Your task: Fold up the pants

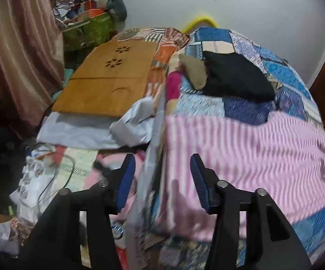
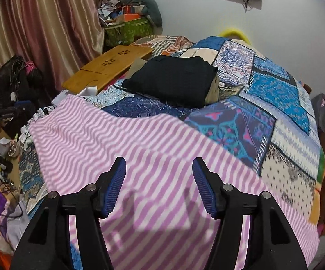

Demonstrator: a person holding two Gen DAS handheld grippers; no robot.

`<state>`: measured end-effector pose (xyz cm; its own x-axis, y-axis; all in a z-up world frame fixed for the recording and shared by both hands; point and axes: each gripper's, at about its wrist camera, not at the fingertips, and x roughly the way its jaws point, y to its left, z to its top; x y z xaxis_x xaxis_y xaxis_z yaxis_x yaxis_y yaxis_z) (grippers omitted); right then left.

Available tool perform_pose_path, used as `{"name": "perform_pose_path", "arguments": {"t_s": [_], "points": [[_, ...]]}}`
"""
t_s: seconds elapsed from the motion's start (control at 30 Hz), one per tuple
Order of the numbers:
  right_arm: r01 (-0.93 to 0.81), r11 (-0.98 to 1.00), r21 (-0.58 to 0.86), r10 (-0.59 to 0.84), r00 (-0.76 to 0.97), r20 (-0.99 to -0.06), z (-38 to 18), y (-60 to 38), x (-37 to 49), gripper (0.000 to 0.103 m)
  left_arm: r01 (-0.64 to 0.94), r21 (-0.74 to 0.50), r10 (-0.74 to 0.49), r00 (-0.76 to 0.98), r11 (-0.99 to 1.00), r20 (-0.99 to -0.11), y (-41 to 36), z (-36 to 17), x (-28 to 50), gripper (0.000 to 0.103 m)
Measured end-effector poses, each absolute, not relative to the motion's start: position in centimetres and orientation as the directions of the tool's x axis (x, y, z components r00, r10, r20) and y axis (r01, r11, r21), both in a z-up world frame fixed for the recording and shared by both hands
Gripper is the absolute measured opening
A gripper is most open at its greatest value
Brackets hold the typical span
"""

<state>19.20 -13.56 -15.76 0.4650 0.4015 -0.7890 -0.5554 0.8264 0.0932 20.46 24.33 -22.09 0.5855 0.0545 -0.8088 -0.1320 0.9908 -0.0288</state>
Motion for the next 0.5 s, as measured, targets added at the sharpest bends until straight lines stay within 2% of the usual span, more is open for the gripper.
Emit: {"name": "perform_pose_path", "arguments": {"t_s": [0.17, 0.4, 0.5], "points": [[-0.566, 0.818, 0.104, 0.404, 0.436, -0.804, -16.8, -12.6, 22.9, 0.058, -0.119, -0.038, 0.037, 0.568, 0.992, -0.822, 23.4, -23.2, 24.3, 0.059], [-0.609, 0.782, 0.135, 0.415, 0.346, -0.841, -19.8, -9.7, 28.2, 0.058, -0.138, -0.074, -0.001, 0.467, 0.988, -0.884, 24.2, -27.1, 28.3, 0.059], [-0.633, 0.758, 0.159, 0.428, 0.298, -0.853, -21.2, -8.2, 29.8, 0.058, -0.139, -0.066, 0.003, 0.444, 0.988, -0.896, 24.4, -28.4, 28.9, 0.069]]}}
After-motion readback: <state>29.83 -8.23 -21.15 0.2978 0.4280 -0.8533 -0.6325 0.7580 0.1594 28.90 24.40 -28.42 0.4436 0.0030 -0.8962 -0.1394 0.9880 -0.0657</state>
